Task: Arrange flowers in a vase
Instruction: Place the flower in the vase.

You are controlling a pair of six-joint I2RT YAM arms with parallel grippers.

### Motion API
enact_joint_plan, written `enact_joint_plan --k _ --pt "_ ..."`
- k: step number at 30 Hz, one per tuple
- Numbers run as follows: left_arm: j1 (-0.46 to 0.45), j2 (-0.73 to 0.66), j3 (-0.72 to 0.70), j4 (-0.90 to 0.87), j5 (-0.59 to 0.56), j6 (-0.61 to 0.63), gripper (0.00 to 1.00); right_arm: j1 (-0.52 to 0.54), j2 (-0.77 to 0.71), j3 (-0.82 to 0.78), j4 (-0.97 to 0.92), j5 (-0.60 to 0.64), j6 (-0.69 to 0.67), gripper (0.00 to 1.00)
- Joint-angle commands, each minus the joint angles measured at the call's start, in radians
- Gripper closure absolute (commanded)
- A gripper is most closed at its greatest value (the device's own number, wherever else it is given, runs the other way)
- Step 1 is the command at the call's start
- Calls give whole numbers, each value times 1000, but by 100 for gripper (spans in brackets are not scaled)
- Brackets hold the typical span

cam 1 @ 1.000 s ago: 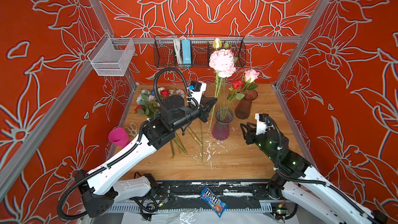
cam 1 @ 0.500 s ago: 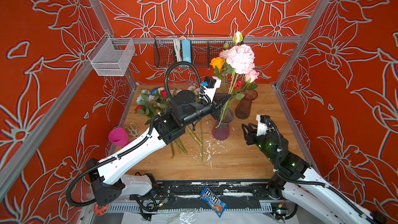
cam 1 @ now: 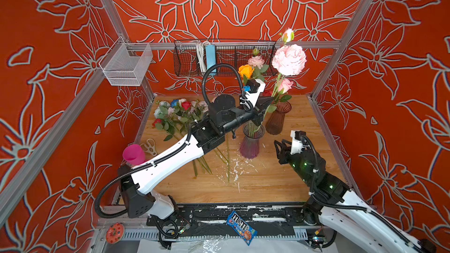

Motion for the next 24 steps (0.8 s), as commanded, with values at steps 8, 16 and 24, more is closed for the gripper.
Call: enact_joint_plan --k 8,16,24 --pt "-2 60 -176 283 -175 11 100 -5 -39 -21 -2 36 -2 58" --pt "-2 29 -335 316 -213 -106 95 -5 -31 -21 -15 31 0 58" --pt "-2 5 -391 244 -280 -149 70 -5 -13 -16 -19 23 1 57"
